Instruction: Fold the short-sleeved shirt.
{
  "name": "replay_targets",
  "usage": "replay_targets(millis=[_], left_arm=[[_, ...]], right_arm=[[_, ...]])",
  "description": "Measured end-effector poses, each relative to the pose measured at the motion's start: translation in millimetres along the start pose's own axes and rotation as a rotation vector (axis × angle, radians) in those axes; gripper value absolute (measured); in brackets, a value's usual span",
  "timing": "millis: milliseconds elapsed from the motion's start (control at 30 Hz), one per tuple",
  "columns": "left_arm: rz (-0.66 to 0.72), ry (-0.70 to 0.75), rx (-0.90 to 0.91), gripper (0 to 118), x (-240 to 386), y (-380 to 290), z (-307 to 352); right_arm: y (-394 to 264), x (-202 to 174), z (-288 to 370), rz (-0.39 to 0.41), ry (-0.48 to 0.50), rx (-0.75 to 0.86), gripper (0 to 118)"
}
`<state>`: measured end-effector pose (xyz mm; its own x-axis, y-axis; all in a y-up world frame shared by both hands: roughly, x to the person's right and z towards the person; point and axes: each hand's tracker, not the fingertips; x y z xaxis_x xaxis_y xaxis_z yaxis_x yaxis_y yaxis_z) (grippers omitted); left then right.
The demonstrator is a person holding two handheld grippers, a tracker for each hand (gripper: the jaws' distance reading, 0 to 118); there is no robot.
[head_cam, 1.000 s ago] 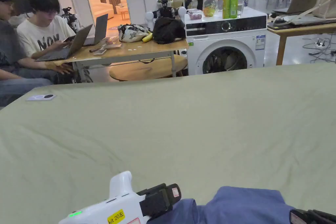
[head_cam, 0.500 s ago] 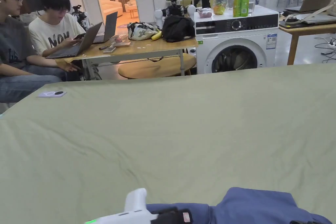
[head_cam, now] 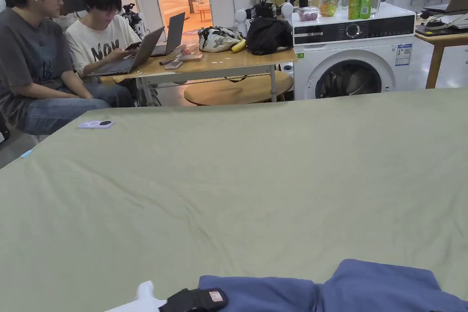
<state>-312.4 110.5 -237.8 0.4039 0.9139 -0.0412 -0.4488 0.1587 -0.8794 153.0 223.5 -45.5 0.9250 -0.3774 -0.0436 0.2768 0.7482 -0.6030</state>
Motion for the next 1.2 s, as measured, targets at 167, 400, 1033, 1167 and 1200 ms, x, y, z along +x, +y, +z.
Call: replay_targets(millis=[167, 400, 1033, 1167, 1200], left_arm=[[-0.028, -0.018, 0.119, 5, 17.5, 1.0, 26.8], [-0.412, 0.061, 0.271, 5, 131.8, 4.5, 103.1], [-0.661, -0.019, -0.129, 49, 174.4, -90.1, -110.5], [-0.651, 0.093, -0.175, 8, 149.3, -87.2, -127.6], [-0.637, 0.094, -0.251, 8, 141.6, -93.9, -140.5]], right_arm=[[2.2, 3.8, 5.8, 0.004, -0.007, 0.011, 0], [17.9, 13.8, 20.9, 0.042, -0.027, 0.025, 0], [-2.2, 47.2, 64.4, -0.045, -0.085, 0.074, 0], [-6.2, 54.7, 64.5, -0.077, -0.091, 0.070, 0], [-6.8, 55.7, 62.8, -0.094, -0.086, 0.066, 0]])
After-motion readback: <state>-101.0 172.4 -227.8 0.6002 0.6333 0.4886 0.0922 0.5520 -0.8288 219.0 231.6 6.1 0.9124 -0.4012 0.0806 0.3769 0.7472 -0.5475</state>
